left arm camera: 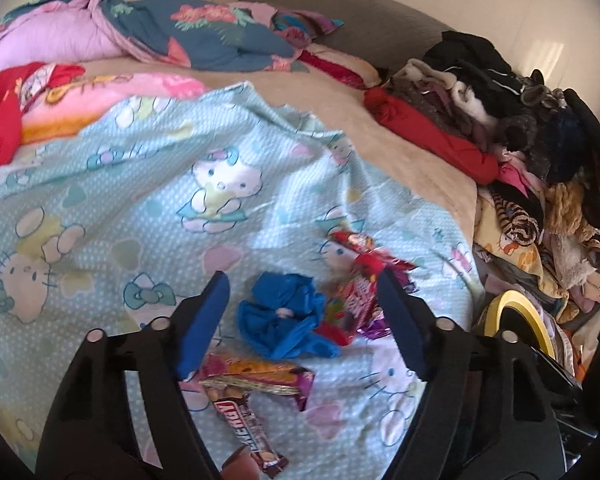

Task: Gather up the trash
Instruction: 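Grasp the blue cloth scrunchie with the left tool while the right tool grasps the purple wrapper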

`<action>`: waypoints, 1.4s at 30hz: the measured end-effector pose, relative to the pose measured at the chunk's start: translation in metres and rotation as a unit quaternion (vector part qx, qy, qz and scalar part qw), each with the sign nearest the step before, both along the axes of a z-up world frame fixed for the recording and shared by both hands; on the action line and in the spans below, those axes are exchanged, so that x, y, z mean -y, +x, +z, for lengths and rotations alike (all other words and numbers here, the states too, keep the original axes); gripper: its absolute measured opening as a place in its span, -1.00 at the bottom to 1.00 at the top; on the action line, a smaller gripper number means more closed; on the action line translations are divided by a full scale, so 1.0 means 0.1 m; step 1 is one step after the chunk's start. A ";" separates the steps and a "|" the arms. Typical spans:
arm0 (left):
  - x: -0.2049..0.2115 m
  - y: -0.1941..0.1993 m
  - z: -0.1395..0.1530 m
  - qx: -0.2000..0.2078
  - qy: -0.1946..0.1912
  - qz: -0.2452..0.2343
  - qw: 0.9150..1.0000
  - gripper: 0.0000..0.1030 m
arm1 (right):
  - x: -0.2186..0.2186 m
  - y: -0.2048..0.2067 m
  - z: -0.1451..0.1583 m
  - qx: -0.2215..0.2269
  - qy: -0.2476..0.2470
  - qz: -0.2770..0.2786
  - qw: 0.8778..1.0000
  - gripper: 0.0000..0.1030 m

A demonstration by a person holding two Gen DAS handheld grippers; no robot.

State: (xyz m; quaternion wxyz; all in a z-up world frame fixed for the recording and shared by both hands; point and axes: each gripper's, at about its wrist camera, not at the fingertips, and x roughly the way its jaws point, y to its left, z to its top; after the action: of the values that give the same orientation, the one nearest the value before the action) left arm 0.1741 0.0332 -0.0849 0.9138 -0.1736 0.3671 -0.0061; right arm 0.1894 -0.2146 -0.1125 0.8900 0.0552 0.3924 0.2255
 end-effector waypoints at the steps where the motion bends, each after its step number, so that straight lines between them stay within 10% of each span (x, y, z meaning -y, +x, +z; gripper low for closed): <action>1: -0.02 0.00 -0.04 -0.004 -0.004 0.000 1.000 0.14 | -0.04 0.03 -0.03 -0.003 -0.004 0.002 1.000 0.43; 19: -0.08 0.16 -0.50 -0.063 -0.034 -0.005 0.997 -0.31 | -0.21 0.72 -0.35 -0.065 0.053 -0.030 0.996 0.19; 27: -0.05 0.17 -0.57 -0.072 -0.039 -0.010 0.997 -0.40 | -0.19 0.82 -0.44 -0.092 0.091 -0.024 0.991 -0.63; 42: 0.02 0.14 -0.36 -0.039 -0.044 -0.029 0.998 -0.77 | 0.05 0.23 -0.16 -0.024 0.079 -0.016 0.996 -0.65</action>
State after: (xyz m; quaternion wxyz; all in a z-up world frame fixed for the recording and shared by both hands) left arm 0.1878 0.0307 -0.1206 0.8898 -0.2026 0.4067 -0.0422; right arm 0.2122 -0.2192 -0.1282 0.8767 0.1368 0.3938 0.2400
